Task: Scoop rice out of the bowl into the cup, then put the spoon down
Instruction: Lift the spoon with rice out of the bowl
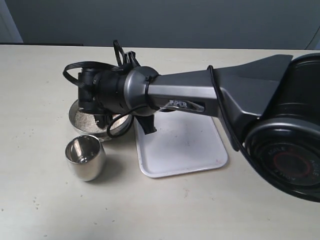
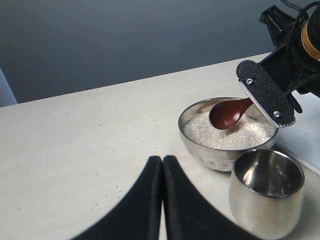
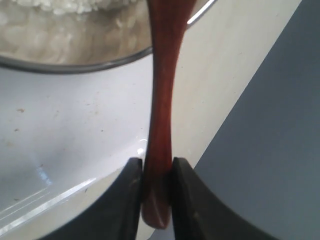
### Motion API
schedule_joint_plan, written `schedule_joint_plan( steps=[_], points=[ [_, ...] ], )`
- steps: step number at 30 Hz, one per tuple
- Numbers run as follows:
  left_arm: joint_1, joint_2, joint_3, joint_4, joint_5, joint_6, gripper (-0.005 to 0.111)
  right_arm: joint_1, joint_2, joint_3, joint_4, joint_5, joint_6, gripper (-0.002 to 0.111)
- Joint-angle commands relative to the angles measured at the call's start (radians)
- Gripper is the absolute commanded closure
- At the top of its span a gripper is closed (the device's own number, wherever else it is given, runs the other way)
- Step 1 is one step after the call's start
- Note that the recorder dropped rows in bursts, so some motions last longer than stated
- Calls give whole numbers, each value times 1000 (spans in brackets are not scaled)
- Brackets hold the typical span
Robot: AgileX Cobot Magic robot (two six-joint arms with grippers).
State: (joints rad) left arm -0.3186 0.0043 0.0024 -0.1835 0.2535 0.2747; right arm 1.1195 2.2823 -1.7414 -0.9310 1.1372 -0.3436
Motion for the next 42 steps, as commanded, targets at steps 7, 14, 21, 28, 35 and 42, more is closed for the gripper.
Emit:
schedule_joint_plan(
  steps=[7,14,21,28,35,42],
  points=[
    [-5,-4,-2,0,-15,-3,106,-2,-3,1,-14,9,5,109],
    [-5,-4,-2,2,-15,-3,106,0,-3,1,-21,12,5,109],
    [-5,-4,-2,2,-15,-3,106,2,-3,1,-9,24,-1,109],
    [-5,-4,-2,2,-15,-3,106,20,-3,3,-68,37,16,109],
    [-5,-4,-2,2,-15,-3,106,20,-3,3,-72,29,30,109],
    [-5,-4,-2,2,-15,-3,106,28,33,3,-80,47,24,109]
  ],
)
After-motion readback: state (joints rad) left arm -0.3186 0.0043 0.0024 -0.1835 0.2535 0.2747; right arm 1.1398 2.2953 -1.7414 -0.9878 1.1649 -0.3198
